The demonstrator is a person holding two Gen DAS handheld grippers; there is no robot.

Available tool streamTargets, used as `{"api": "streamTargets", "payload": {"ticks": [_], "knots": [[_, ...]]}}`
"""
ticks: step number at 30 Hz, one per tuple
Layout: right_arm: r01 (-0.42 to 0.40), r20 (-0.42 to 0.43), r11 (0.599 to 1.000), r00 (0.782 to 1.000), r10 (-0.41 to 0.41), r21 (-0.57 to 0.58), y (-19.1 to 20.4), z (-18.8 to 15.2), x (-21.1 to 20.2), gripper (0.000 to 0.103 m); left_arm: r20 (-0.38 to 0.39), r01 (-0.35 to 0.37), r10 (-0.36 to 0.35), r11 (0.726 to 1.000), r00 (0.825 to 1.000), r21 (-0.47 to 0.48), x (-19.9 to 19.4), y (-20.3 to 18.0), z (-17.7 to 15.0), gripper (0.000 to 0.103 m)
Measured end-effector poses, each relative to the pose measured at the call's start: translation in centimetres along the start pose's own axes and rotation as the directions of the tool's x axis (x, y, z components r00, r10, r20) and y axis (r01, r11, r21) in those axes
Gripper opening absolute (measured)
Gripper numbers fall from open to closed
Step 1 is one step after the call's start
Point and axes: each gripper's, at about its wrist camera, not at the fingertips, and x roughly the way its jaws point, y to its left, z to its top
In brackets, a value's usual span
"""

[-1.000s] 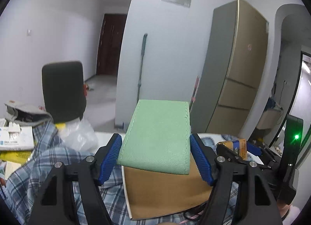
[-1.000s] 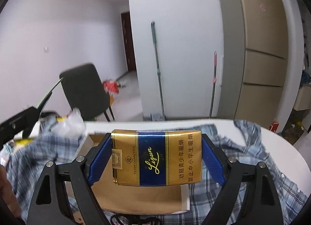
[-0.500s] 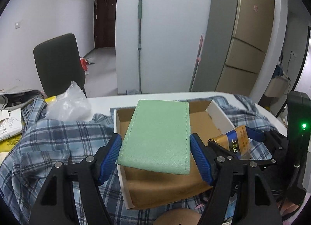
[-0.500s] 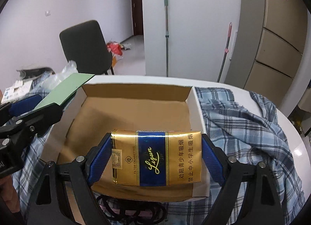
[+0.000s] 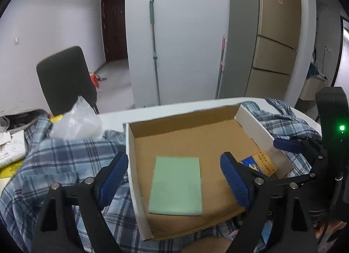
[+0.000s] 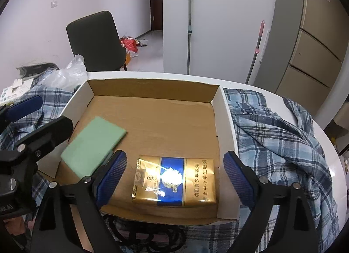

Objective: Organize soft objects
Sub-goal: 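Lower the notebook and pack into the box and open both grippers, then grasp the blue wrapped packet with the right gripper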

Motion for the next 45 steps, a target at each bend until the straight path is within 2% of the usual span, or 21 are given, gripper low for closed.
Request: {"api": "streamTargets", "payload": {"ticks": [5,10,15,19,22,27,30,32,36,42,45], "knots": [[-0.009,0.02,1.0,1.0,0.009,0.02,-0.5,0.4,-0.9,0.091,0.022,0.027,-0.026,0.998,0.999,-0.053,-1.2,0.9,0.7,0.088],[-0.04,0.077,0.995,0.997,0.033,0.091,-1.8,1.8,-3.5,0.091,0.107,0.015,-0.008,0.998,0.994,-0.061,-5.0,0.5,2.3,0.088],[-0.02,0.073,0.993,0.997,0.011,0.114,-2.5,2.3,-6.0,0.091,0.169,0.037,-0.026,0.998,0.985,-0.06,-9.1,-0.5,3.1,0.088],[-0.001,0.108,0.996,0.994,-0.008,0.088,-2.5,1.0,-9.1,0.092,0.222,-0.013,0.031,0.997,0.975,-0.081,-11.3,-0.8,2.0,0.088],[-0.005,0.119,0.997,0.993,-0.005,0.082,-2.4,-1.0,-10.6,0.092,0.21,0.006,0.008,0.998,0.978,-0.069,-12.3,-0.7,0.7,0.088],[-0.011,0.107,0.999,0.994,0.007,0.035,-1.7,-3.8,-11.5,0.092,0.203,-0.041,0.044,0.999,0.978,-0.02,-13.4,-1.3,-2.0,0.088],[-0.03,0.127,0.999,0.992,0.025,0.04,-1.6,-4.7,-11.6,0.092,0.138,0.016,-0.013,1.0,0.99,-0.021,-12.6,-1.1,-3.4,0.088],[-0.038,0.134,0.998,0.991,0.031,0.055,-1.5,-5.3,-11.1,0.092,0.118,0.039,-0.034,0.999,0.992,-0.038,-12.1,-0.8,-4.3,0.088],[-0.011,0.13,0.998,0.992,0.002,0.065,-1.5,-6.4,-10.3,0.092,0.116,0.04,-0.038,0.999,0.992,-0.014,-11.0,-1.0,-5.5,0.088],[-0.02,0.108,0.998,0.994,0.013,0.059,-1.6,-7.0,-9.3,0.092,0.162,0.083,-0.087,0.996,0.983,0.03,-11.0,-1.4,-6.5,0.088],[-0.027,0.087,0.998,0.996,0.022,0.054,-1.6,-7.4,-8.8,0.092,0.166,0.101,-0.104,0.995,0.981,0.021,-11.0,-1.2,-6.7,0.089]]}}
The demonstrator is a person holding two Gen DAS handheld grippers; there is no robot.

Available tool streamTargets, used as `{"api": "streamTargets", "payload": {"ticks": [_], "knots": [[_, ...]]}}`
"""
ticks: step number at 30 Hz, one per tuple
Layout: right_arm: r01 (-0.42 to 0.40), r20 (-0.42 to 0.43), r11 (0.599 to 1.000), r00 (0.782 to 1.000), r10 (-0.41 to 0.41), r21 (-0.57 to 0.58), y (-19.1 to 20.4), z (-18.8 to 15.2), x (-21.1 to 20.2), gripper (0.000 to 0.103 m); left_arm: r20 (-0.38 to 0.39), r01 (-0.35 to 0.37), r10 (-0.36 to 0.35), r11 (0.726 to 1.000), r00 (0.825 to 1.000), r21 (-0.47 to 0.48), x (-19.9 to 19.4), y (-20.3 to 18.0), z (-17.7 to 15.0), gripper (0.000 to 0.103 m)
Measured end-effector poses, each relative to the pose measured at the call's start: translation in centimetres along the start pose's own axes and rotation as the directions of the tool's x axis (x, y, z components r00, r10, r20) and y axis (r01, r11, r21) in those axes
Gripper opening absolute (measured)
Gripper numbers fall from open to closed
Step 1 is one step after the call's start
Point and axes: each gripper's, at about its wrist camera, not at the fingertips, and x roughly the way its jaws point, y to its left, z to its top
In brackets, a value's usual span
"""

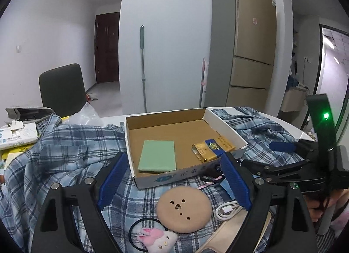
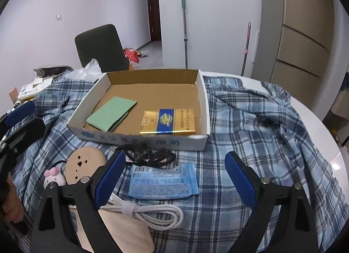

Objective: Organize soft objects
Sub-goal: 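Grasp the blue wrapped packet with the right gripper, then lift the blue packet with the right gripper while the left gripper grasps the tan coaster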

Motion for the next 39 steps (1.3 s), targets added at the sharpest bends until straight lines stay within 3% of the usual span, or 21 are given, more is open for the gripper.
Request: {"api": "streamTargets", "payload": {"ticks": [5,7,15,21,25,33,39], "knots": [[-0.023,-0.027,1.0,0.999,0.023,-0.001,0.0,-0.4,0.7,0.092,0.006,-0.003,0.003,1.0,1.0,-0.015,0.1,0.3,0.1,0.091],[-0.022,-0.034,1.0,0.999,0.022,-0.008,0.1,-0.6,0.9,0.092,0.005,-0.008,0.009,1.0,1.0,-0.015,0.1,0.4,0.0,0.103],[-0.026,-0.097,0.998,0.995,0.021,-0.054,1.0,-1.2,2.2,0.092,0.0,-0.015,0.015,1.0,1.0,-0.025,0.1,0.6,0.0,0.103],[-0.039,-0.196,0.997,0.98,0.025,-0.068,1.3,-1.9,4.0,0.092,-0.03,-0.024,0.023,0.999,0.999,-0.047,0.7,1.1,-0.1,0.103],[-0.05,-0.223,0.995,0.974,0.031,-0.081,1.6,-2.1,4.7,0.081,-0.04,-0.024,0.022,0.998,0.999,-0.054,1.0,1.2,-0.2,0.103],[-0.03,-0.18,0.995,0.983,0.014,-0.091,1.6,-1.8,3.8,0.072,-0.046,-0.027,0.025,0.998,0.999,-0.049,1.3,1.2,-0.3,0.103],[-0.024,0.018,0.998,1.0,0.026,-0.059,0.9,-0.8,0.2,0.072,-0.112,-0.068,0.061,0.996,0.992,-0.058,2.6,1.7,-0.5,0.103]]}}
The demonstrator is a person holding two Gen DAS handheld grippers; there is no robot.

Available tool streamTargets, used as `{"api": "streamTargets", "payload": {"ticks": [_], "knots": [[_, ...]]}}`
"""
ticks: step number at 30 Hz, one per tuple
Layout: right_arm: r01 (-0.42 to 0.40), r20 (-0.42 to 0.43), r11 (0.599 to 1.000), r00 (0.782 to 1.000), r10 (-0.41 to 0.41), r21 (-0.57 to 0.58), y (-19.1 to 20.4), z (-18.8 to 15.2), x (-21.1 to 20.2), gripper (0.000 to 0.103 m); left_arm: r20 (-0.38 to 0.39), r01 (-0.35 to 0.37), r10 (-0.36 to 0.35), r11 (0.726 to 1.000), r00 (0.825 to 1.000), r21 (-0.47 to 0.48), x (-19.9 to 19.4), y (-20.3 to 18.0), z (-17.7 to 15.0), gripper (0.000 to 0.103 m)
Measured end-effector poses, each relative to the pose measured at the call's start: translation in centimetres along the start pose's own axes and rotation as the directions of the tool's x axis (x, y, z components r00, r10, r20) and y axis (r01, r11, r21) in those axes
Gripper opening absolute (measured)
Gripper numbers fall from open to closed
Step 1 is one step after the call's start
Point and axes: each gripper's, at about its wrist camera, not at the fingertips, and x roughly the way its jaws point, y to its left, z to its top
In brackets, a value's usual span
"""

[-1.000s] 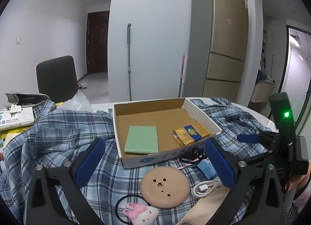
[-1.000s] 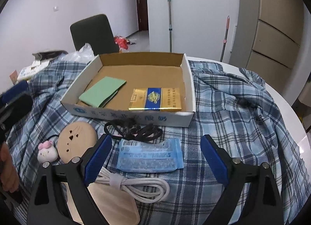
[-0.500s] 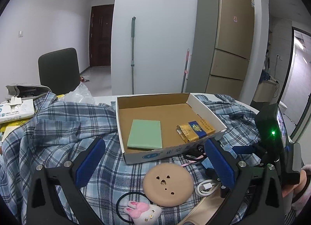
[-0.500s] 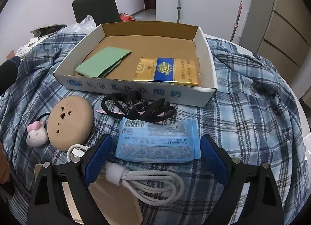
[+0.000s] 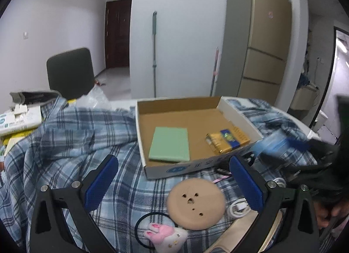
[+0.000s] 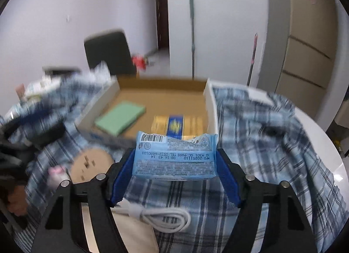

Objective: Organize soft objects
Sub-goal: 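Lift the blue packet with the right gripper while the left gripper grasps the tan coaster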

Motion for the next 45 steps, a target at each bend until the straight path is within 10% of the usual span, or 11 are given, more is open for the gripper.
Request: {"api": "streamTargets", "payload": {"ticks": [5,29,39,45], "knots": [[-0.01,0.154,0.998,0.988,0.001,0.06,-1.0,0.6,-2.6,0.072,-0.107,0.023,-0.024,1.0,0.994,-0.007,2.3,0.3,-0.3,0.103],[-0.015,0.111,0.999,0.994,0.011,0.043,-0.5,0.5,-1.9,0.072,-0.412,0.135,-0.09,0.987,0.907,0.082,7.3,-2.9,-2.9,0.091],[-0.007,0.108,0.999,0.994,0.003,0.038,-0.5,0.6,-1.9,0.072,-0.389,0.144,-0.099,0.986,0.916,0.089,7.1,-3.3,-2.7,0.084],[-0.004,0.118,0.999,0.993,-0.001,0.043,-0.7,0.6,-2.1,0.072,-0.265,0.144,-0.123,0.988,0.956,0.062,4.5,-1.8,-1.9,0.084]]}}
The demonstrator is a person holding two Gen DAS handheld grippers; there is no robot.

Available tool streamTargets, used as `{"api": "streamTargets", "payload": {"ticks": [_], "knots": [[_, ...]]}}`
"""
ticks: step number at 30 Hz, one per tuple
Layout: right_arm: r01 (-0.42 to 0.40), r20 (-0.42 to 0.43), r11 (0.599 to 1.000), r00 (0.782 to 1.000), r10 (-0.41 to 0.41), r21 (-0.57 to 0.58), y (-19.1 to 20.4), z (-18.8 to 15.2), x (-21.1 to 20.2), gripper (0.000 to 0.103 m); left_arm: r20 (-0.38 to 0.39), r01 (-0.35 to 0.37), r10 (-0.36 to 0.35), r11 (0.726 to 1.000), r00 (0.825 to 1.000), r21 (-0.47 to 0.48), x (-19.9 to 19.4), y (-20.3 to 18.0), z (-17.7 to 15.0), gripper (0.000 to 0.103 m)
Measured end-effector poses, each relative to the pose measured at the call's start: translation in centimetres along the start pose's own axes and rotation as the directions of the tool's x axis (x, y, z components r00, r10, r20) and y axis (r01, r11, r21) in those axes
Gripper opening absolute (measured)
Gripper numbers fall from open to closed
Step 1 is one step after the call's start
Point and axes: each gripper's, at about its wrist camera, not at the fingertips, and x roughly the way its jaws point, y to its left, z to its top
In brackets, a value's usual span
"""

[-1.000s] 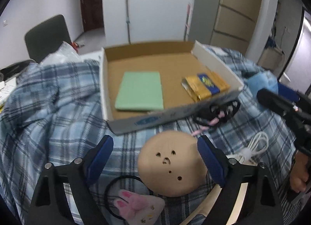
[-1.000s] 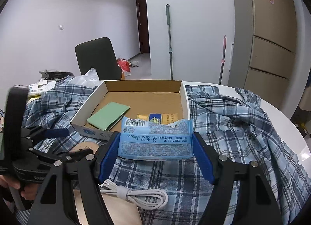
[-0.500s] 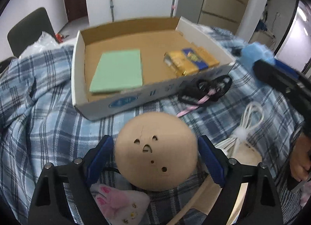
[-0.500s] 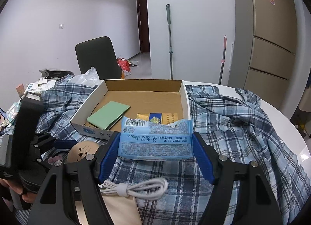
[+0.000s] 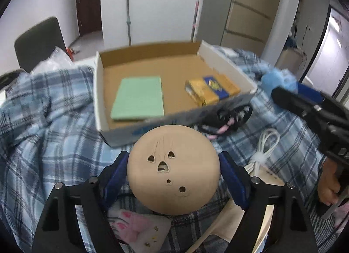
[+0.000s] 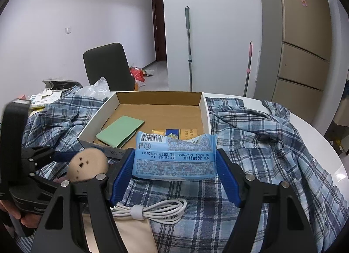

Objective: Organize soft objects
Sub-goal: 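Lift the blue packet with the right gripper while the left gripper grasps the tan coaster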

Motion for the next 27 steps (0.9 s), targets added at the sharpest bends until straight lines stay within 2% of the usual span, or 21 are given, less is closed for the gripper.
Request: {"api": "streamTargets", "payload": {"ticks": [4,10,16,19,25,27], "knots": [[-0.007,0.019,1.0,1.0,0.007,0.003,0.0,0.0,-0.4,0.072,0.128,0.008,-0.011,1.0,0.992,0.022,-2.6,-0.2,0.0,0.084],[-0.036,0.069,0.999,0.997,0.035,0.007,0.2,0.1,-1.4,0.072,0.265,-0.016,0.003,0.999,0.964,0.047,-5.2,-0.9,-0.1,0.084],[-0.034,0.089,0.999,0.995,0.035,-0.007,0.5,0.3,-1.7,0.072,0.324,-0.017,0.014,1.0,0.946,0.007,-6.8,-0.8,0.3,0.083],[-0.033,0.099,0.999,0.994,0.033,0.0,0.6,0.7,-2.5,0.072,0.353,-0.047,0.043,0.999,0.935,0.003,-8.0,-1.2,0.7,0.083],[0.008,0.143,1.0,0.99,-0.008,0.003,0.7,3.3,-4.3,0.072,0.395,-0.088,0.085,0.996,0.915,-0.01,-9.8,-1.8,3.0,0.083],[0.036,0.166,0.999,0.986,-0.032,-0.021,0.9,4.5,-4.9,0.072,0.423,-0.101,0.096,0.995,0.901,-0.011,-10.7,-2.0,4.2,0.083]]}}
